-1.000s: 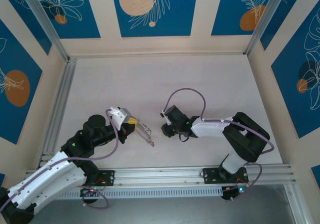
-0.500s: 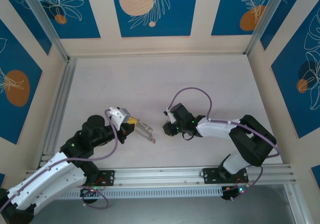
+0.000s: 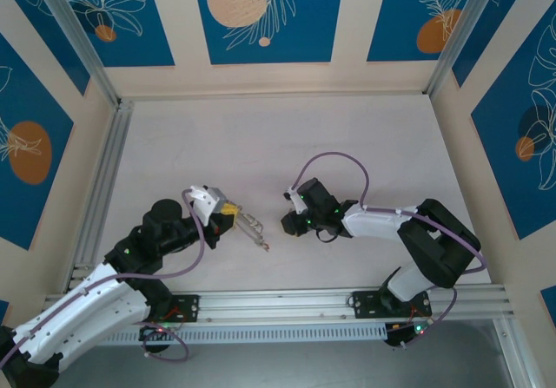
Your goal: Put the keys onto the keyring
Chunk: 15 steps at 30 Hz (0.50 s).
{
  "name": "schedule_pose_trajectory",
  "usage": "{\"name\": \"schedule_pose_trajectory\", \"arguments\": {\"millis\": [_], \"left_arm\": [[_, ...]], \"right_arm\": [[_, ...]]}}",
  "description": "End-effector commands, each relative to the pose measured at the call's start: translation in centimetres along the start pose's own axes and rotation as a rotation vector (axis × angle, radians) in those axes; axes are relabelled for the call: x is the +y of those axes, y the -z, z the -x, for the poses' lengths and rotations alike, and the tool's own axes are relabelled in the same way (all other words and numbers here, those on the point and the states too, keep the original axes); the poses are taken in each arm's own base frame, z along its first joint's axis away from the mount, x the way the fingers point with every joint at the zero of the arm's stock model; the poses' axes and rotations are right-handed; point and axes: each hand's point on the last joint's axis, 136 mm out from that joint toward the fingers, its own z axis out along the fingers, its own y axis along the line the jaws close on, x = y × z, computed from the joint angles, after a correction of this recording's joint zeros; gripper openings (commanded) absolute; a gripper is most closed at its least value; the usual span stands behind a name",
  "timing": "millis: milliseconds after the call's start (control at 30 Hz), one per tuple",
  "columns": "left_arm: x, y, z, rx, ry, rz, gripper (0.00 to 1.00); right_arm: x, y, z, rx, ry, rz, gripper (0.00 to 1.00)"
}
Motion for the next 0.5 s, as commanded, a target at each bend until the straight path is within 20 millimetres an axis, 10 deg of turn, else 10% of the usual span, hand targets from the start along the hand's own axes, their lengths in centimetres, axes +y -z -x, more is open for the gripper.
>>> {"name": "schedule_pose_trajectory", "arguments": {"millis": [0, 467], "left_arm": [[0.16, 0.46, 1.54, -0.062, -0.013, 0.012, 0.0], [0.06, 0.72, 1.74, -0.074, -0.016, 0.009, 0.0]], "right_arm": [[0.43, -0.05, 0.26, -0.001, 0.015, 0.014, 0.27], [0.18, -0.74, 0.4, 0.006, 0.028, -0.004, 0.21]]}}
